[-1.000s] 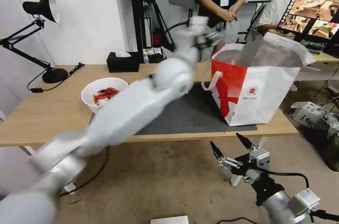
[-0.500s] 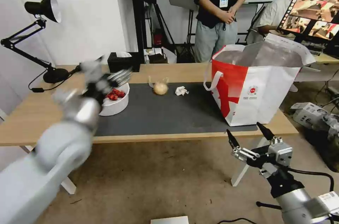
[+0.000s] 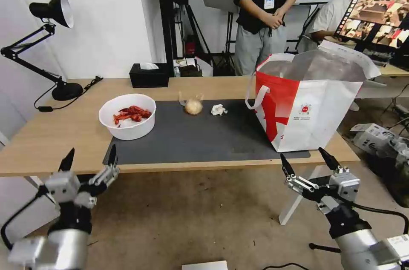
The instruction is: Pick up the trash from the table and place it into the takeout bag.
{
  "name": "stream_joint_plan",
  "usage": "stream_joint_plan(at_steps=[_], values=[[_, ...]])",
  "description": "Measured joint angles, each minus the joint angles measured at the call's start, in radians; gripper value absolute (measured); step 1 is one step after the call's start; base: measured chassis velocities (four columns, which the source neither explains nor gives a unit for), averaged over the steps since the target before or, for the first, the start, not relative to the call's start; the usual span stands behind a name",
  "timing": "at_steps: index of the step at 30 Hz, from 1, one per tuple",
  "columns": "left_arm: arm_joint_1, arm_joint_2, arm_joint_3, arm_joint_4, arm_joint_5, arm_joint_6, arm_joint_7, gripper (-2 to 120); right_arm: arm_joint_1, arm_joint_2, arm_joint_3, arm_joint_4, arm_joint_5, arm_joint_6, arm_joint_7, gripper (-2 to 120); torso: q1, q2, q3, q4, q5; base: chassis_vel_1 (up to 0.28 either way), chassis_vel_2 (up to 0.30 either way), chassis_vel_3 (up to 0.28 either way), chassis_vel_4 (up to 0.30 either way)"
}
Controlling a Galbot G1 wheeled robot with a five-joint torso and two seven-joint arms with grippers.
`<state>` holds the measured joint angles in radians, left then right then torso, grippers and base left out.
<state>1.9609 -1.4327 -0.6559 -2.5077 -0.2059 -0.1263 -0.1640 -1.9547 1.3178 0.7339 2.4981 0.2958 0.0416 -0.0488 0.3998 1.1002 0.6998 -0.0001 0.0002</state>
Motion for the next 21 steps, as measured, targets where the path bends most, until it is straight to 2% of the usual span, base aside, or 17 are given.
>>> stream_joint_plan(at_steps=[9,21], values=[[0.002,-0.027,0.035,0.004,0.040,-0.021,-0.001,100,0.016,0.009,-0.007,-0.013,-0.001,0.002,-0.003,100,0.000,0.000,0.000,0.0001,-0.0002,0.000,0.000,0.000,0.000],[-0.004,-0.031,0.034,0.007,0.032,-0.013,-0.007,100,0.048,0.007,-0.038,-0.026,-0.003,-0.032,0.008,100,0.000,0.000,0.000,0.0000,-0.0002,0.000,0.000,0.000,0.000]])
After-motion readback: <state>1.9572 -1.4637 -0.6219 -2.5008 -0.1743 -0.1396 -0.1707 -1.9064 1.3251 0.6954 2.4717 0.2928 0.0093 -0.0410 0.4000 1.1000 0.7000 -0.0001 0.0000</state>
